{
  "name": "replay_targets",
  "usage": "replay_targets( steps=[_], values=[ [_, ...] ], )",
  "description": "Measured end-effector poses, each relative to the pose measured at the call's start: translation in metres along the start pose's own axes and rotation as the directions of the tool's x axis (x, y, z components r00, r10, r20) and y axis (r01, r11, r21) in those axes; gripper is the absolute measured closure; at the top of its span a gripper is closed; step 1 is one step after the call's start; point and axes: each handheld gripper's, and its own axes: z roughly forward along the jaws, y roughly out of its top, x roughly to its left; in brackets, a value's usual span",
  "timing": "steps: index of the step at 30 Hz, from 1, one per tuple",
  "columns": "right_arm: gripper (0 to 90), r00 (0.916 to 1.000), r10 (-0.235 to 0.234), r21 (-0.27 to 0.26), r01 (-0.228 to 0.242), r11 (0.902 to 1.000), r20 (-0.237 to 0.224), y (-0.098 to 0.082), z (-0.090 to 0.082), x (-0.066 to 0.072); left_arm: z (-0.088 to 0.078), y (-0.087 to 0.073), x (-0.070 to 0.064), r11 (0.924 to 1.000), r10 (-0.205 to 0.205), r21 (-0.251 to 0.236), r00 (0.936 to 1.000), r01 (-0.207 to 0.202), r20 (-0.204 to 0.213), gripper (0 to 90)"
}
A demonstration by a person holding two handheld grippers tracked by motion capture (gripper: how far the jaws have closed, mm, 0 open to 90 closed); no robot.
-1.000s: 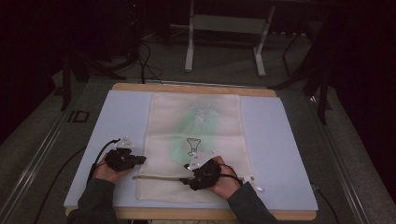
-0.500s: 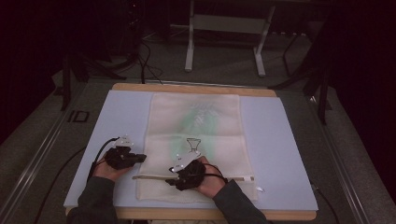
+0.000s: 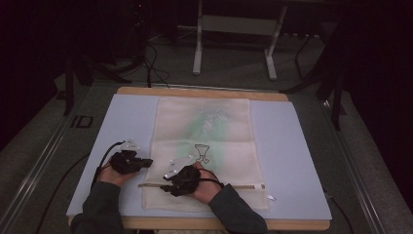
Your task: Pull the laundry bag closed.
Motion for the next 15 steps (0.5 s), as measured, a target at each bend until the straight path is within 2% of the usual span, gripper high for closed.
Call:
replay_targets(
  steps=[5, 6, 11, 15],
  values=[
    [64.2, 1.0, -0.003, -0.001, 0.003, 1.0, 0.0, 0.006, 0.006, 0.0, 0.0, 0.0, 0.001, 1.0, 0.003, 0.007, 1.0, -0.003, 0.001, 89.8],
    [65.8, 0.9999, -0.009, 0.005, 0.009, 0.9999, -0.005, 0.011, 0.013, 0.001, 0.001, 0.0, 0.001, 1.0, 0.001, 0.005, 1.0, -0.001, 0.001, 89.8],
    [69.7, 0.9998, -0.014, 0.031, 0.015, 0.9994, -0.015, 0.016, 0.027, 0.0, -0.001, 0.0, 0.001, 1.0, -0.001, 0.002, 1.0, 0.001, 0.004, 89.8],
    [72.3, 0.9997, -0.014, 0.02, 0.015, 0.9997, -0.022, 0.019, 0.033, 0.0, -0.001, 0.0, 0.002, 1.0, -0.009, 0.0, 0.9999, 0.009, 0.007, 89.8]
  ],
)
